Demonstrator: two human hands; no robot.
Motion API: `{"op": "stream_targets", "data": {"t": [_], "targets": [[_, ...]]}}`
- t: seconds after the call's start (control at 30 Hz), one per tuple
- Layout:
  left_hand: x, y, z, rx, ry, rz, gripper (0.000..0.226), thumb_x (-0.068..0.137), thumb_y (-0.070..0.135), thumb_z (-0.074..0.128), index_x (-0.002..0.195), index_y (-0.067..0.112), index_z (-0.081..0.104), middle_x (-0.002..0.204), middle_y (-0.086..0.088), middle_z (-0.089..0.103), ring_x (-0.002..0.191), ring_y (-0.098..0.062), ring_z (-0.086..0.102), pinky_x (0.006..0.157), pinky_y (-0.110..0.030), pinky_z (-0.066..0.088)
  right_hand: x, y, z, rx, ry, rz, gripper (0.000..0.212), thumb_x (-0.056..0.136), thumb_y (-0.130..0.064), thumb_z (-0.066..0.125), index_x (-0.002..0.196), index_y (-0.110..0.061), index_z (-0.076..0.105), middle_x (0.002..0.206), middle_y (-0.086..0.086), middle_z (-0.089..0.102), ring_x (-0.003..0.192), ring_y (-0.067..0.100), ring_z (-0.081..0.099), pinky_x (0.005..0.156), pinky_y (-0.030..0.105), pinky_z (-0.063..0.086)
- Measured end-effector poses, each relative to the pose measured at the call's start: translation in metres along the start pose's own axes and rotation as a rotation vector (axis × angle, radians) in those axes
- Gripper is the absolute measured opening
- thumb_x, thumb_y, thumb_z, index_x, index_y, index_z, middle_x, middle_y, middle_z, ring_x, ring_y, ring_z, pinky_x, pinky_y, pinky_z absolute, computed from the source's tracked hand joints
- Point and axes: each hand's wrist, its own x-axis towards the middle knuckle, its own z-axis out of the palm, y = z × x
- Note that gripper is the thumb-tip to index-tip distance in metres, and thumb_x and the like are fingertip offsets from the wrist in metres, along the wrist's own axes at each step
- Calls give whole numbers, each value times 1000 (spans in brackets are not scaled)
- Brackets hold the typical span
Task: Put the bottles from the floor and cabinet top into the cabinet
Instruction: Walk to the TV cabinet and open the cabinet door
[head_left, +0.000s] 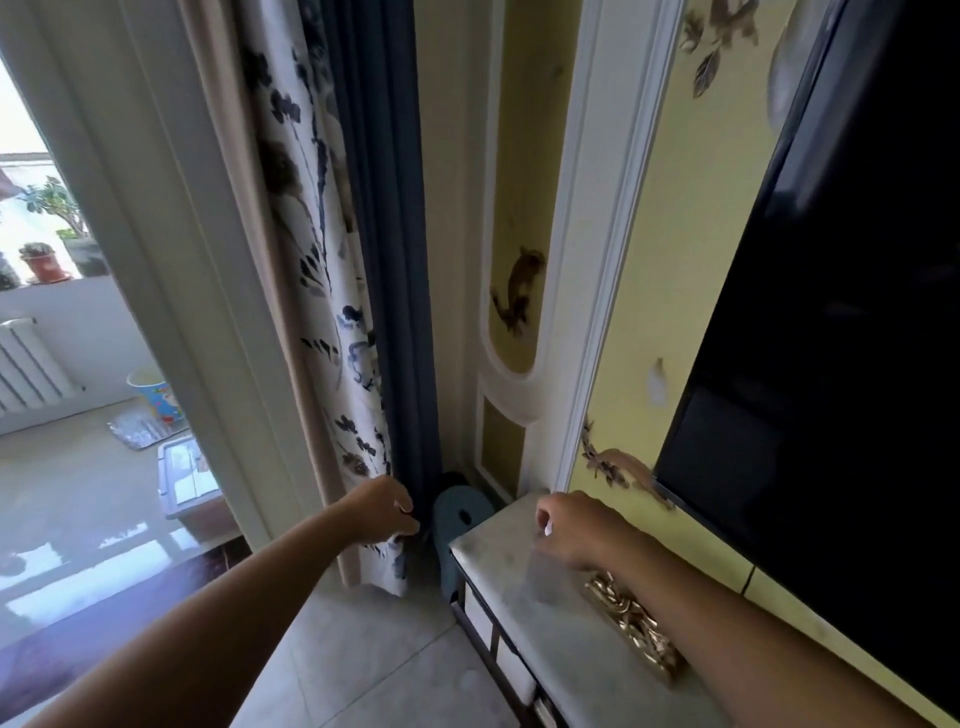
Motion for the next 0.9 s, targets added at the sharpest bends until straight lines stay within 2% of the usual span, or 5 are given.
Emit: {"op": "stream_targets", "data": {"t": [0.27,0.4,0.5,0.63,0.9], "targets": [[98,-1,-3,172,-217,145,29,85,19,64,107,2,69,93,-7,67,61,1,51,52,-4,42,56,7,11,87,-7,106,29,88,-33,58,108,-13,60,112,6,61,91,22,59,59,26,35],[169,-12,-4,258,-300,345,16,74,22,73,90,24,74,83,5,71,68,-4,60,62,-13,47,84,6,29,208,23,222,17,87,-30,58,96,-15,60,99,5,64,91,24,62,64,30,40],[203,-19,6,483,-508,478,34,86,6,55,119,10,61,116,-14,65,111,-30,57,94,-35,46,98,-1,46,294,72,338,12,84,-23,58,93,-15,58,94,3,63,90,24,62,63,29,42],[233,-33,39,259,-455,419,24,81,25,65,88,3,67,85,-4,56,97,-34,60,80,-33,47,111,-11,70,324,17,482,26,83,-21,59,106,-9,62,104,13,68,95,30,65,81,42,52],[251,-73,125,217,-552,410,27,79,30,67,104,22,59,118,-1,55,99,-11,48,84,-21,38,134,8,149,410,-5,617,25,84,-24,56,108,-18,60,111,4,65,99,23,61,76,32,46]]}}
